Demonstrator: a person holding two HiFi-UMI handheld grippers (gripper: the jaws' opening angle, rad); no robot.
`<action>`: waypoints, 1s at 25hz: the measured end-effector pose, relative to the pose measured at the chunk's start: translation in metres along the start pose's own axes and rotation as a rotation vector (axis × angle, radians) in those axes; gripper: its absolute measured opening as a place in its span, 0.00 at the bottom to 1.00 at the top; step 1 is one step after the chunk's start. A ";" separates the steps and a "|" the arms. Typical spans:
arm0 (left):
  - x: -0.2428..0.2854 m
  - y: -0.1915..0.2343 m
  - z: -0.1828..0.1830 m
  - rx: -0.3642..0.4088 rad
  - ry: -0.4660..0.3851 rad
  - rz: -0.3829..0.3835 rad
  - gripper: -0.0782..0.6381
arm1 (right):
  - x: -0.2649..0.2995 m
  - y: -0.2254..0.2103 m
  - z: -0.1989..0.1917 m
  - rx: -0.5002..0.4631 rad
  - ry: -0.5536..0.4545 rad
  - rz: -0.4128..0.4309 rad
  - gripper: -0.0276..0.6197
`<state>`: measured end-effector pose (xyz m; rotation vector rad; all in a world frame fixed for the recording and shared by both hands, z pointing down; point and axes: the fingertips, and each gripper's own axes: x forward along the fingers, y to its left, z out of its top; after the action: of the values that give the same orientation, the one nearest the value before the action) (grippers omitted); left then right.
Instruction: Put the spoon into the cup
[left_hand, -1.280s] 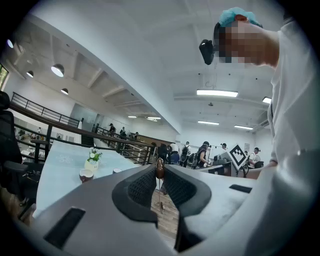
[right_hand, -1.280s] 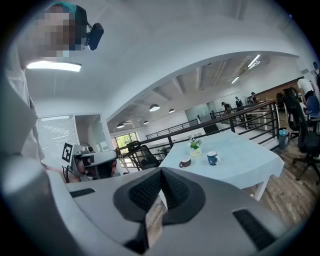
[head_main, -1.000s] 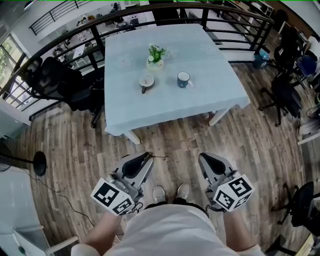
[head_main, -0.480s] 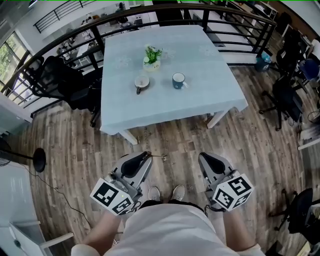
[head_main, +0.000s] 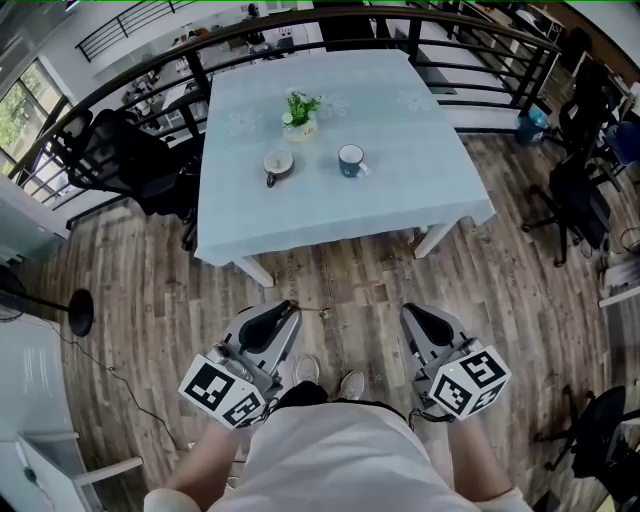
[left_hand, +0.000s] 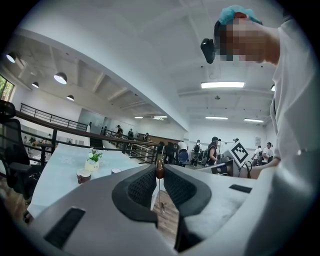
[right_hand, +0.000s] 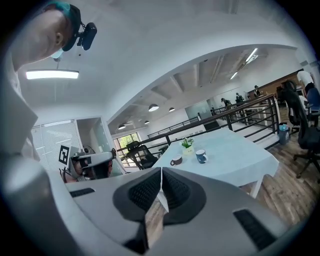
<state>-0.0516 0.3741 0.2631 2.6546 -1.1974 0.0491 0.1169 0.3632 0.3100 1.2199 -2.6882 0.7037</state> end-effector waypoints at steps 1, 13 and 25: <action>0.001 0.001 0.001 0.000 0.000 0.003 0.19 | 0.001 -0.001 0.001 0.000 0.000 0.003 0.08; 0.030 0.026 -0.001 -0.004 -0.015 0.013 0.19 | 0.027 -0.027 0.008 -0.008 0.009 0.008 0.08; 0.094 0.108 -0.008 -0.040 -0.002 -0.004 0.19 | 0.111 -0.075 0.021 0.018 0.047 -0.019 0.08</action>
<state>-0.0689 0.2371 0.3035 2.6232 -1.1808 0.0218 0.0994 0.2342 0.3500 1.2150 -2.6346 0.7458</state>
